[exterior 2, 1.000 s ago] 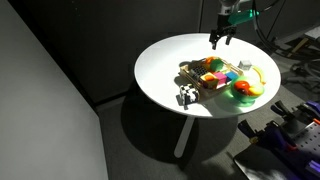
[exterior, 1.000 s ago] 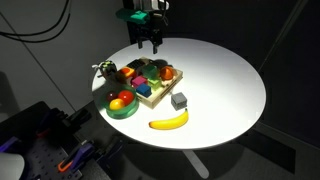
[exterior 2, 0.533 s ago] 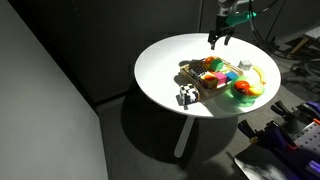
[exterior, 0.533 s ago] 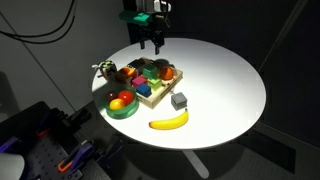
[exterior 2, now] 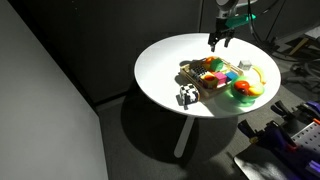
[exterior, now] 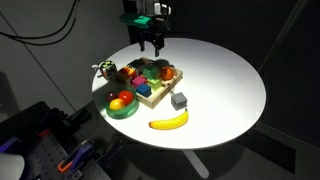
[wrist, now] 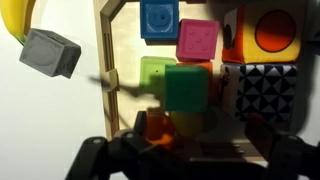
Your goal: Pick up the green cube and then drop it on the table
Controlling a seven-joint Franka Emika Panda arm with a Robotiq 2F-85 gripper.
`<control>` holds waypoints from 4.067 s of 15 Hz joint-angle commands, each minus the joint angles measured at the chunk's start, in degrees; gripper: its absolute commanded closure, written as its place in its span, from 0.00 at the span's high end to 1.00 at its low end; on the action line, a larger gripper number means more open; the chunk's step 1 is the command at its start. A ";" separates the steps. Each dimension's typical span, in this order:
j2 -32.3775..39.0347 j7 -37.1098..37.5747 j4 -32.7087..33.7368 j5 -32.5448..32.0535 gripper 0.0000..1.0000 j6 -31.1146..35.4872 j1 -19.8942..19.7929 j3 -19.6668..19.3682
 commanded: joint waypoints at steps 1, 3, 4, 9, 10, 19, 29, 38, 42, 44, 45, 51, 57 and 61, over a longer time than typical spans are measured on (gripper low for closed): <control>2.10 -0.58 1.37 -0.93 1.00 -0.17 0.20 -0.23; 3.08 -0.30 1.48 -1.34 1.00 -0.10 0.50 -0.38; 3.59 -0.34 1.56 -1.52 1.00 -0.18 0.59 -0.38; 5.50 -0.28 2.15 -2.73 1.00 -0.12 1.14 -0.42; 5.89 -0.33 2.51 -2.73 1.00 -0.20 1.18 -0.34; 9.47 -0.44 6.13 -2.51 1.00 -0.83 1.21 -0.40; 12.32 0.27 7.78 -3.35 0.56 -1.80 1.82 -1.17; 8.75 0.56 4.58 -4.48 0.25 -1.52 3.48 -1.19; 5.60 1.04 2.14 -5.70 0.24 -1.19 4.36 -1.28; 4.12 0.94 0.86 -6.21 0.24 -1.00 4.71 -1.05; 3.56 0.79 0.41 -6.34 0.24 -1.22 4.92 -0.89; 1.52 0.19 -1.77 -7.01 0.24 -2.59 6.58 0.19; 1.37 0.89 -3.25 -9.77 0.24 -3.24 9.51 0.90; 1.16 0.52 -3.51 -10.25 0.24 -4.13 10.82 2.07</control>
